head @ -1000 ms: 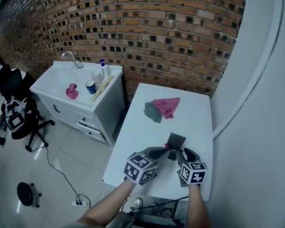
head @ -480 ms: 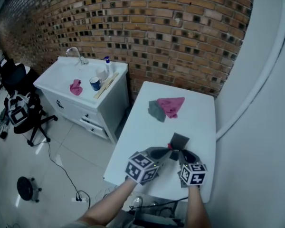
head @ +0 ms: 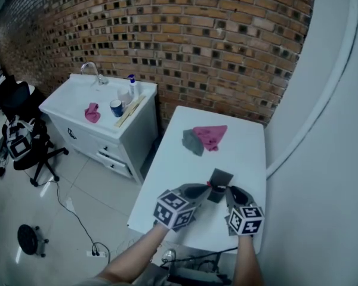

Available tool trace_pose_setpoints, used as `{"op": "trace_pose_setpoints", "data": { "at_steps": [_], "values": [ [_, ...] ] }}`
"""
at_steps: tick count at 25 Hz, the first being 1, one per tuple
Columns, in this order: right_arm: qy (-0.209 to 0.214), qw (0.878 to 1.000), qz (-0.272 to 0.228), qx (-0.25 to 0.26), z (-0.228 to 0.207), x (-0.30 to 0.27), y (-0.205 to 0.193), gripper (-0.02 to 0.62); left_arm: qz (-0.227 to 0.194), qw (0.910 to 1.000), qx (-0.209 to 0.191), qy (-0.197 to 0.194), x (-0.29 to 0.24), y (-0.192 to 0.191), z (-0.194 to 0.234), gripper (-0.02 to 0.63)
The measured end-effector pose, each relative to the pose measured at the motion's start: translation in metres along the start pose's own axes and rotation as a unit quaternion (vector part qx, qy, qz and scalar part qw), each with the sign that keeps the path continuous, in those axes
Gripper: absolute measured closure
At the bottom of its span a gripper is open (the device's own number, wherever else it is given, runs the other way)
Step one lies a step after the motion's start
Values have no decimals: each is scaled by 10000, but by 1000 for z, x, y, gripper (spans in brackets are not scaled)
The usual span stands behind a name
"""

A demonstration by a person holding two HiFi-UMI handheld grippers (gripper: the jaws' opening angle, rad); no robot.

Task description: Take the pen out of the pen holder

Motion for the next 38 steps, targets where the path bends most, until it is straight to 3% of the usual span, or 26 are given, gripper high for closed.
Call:
{"op": "trace_pose_setpoints", "data": {
  "at_steps": [24,38],
  "values": [
    [217,9875,-1526,342,38,76,133,526,-875,9946,-485,-275,24,90,-33,598],
    [299,9834,-1762,328,51,91,150,528,-899,9941,-541,-259,34,96,-35,598]
  ]
}}
Point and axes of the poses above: the fingertips, and each gripper's own axes: x backward along the fingers, z to its left, y out of its top, the point moved 3 cm from there along x, backward along the fingers, and after that the axes turned 6 degrees about -z, right-handed, at the moved point
